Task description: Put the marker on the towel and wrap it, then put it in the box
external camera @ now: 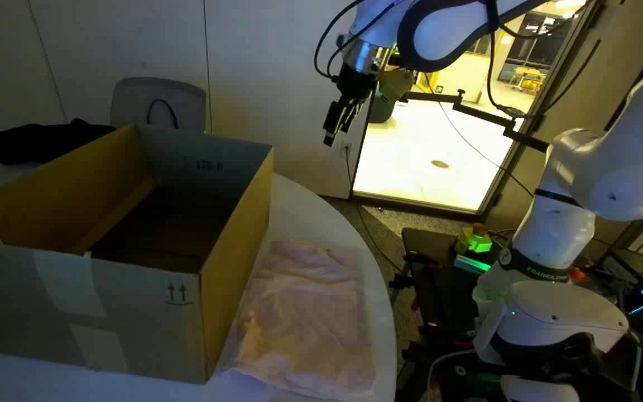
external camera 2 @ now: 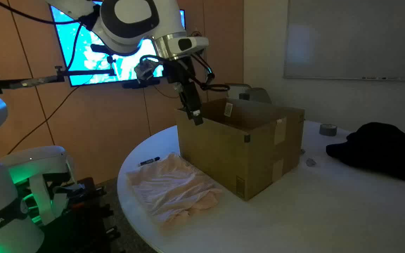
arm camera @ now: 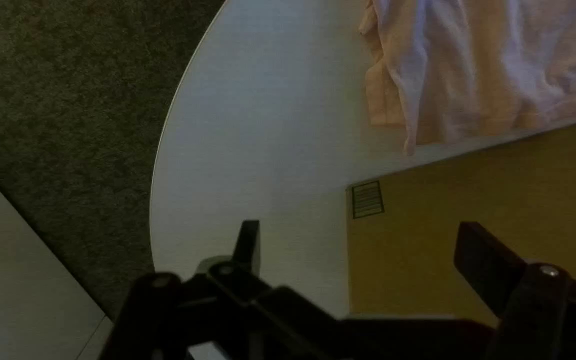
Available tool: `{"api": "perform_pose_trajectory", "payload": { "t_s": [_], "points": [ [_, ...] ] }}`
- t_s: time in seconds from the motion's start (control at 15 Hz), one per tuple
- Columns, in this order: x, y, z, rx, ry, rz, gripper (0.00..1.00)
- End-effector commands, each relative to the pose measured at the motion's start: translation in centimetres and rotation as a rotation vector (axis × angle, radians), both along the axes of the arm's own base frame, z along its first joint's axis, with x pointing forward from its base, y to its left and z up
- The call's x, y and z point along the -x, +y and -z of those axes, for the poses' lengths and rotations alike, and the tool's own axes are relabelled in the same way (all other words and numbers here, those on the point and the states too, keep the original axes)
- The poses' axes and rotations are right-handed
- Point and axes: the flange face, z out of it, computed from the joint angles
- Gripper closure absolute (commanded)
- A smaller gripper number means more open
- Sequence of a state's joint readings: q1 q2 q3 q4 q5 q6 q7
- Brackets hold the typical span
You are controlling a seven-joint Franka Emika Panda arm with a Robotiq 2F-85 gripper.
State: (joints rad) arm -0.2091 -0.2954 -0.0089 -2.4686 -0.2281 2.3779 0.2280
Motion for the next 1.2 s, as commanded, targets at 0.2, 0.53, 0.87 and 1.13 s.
{"api": "perform_pose_trajectory", "payload": {
  "t_s": [0.2, 0.53, 0.87, 1.13],
  "points": [
    [-0.3, -0.1, -0.9, 0.003, -0.016, 0.0, 0.0],
    [-1.6, 5.0, 0.2, 0.028, 0.01, -0.125, 0.0],
    [-1.8, 17.3, 2.9, 0.088, 0.061, -0.413, 0.0],
    [-0.7, 25.7, 5.7, 0.085, 0.09, -0.593, 0.0]
  ]
}}
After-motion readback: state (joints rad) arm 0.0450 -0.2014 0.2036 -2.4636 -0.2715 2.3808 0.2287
